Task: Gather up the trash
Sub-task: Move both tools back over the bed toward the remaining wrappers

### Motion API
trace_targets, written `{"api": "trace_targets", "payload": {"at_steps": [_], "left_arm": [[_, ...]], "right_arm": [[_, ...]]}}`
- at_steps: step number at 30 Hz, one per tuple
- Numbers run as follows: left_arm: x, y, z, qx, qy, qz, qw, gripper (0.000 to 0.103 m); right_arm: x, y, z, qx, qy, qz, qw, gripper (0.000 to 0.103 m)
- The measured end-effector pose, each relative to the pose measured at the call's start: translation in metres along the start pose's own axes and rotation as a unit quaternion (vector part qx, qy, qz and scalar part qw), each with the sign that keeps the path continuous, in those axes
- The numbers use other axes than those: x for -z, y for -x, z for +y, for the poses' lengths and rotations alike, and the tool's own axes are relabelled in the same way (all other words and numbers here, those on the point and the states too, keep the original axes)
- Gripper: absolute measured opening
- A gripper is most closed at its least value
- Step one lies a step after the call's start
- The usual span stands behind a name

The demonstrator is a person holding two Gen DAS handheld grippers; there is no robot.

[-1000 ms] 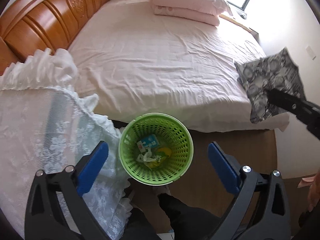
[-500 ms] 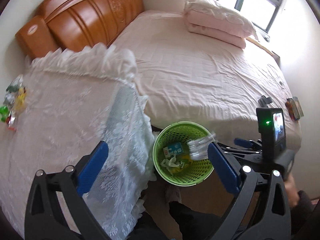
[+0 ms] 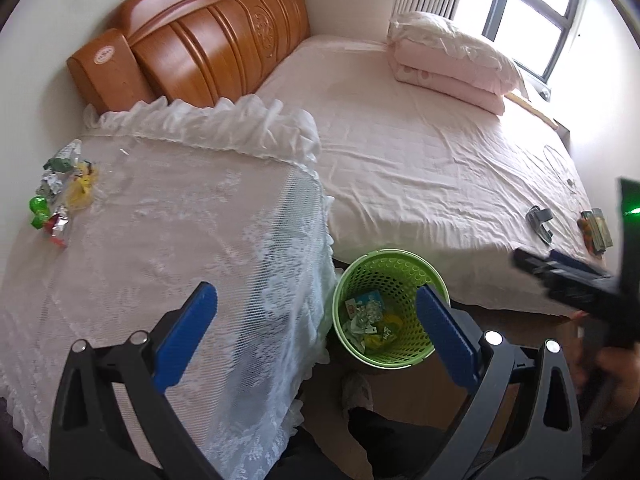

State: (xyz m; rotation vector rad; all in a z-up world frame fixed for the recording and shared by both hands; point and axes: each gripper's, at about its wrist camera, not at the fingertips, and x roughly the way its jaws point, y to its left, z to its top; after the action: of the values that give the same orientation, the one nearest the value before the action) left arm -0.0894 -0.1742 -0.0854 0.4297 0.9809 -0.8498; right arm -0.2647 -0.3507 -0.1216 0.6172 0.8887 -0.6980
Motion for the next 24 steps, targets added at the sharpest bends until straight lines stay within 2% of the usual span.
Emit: {"api": "trace_targets", "payload": {"at_steps": [9, 15, 21, 24], "left_arm": [[0.002, 0.007, 0.026, -0.008, 0.025, -0.008, 0.9996, 0.095], [0.01, 0.023, 0.059, -0.038, 0.06, -0.025, 0.9971, 0.095], [0.03, 0.042, 0.116, -0.09, 0.131, -0.034, 0.9868, 0.095], [0.042, 0.051, 0.142, -0.113, 0.174, -0.04, 0.9775, 0.095]], "right_arm": [[-0.012, 0.015, 0.044, -0.03, 0.036, -0.004, 0.999, 0.1], [-0.016, 0.004, 0.092, -0.072, 0.072, 0.014, 0.995, 0.1], [-0.022, -0.015, 0.162, -0.126, 0.138, 0.037, 0.982, 0.1], [-0.024, -0.025, 0.205, -0.149, 0.178, 0.048, 0.971, 0.1]]}}
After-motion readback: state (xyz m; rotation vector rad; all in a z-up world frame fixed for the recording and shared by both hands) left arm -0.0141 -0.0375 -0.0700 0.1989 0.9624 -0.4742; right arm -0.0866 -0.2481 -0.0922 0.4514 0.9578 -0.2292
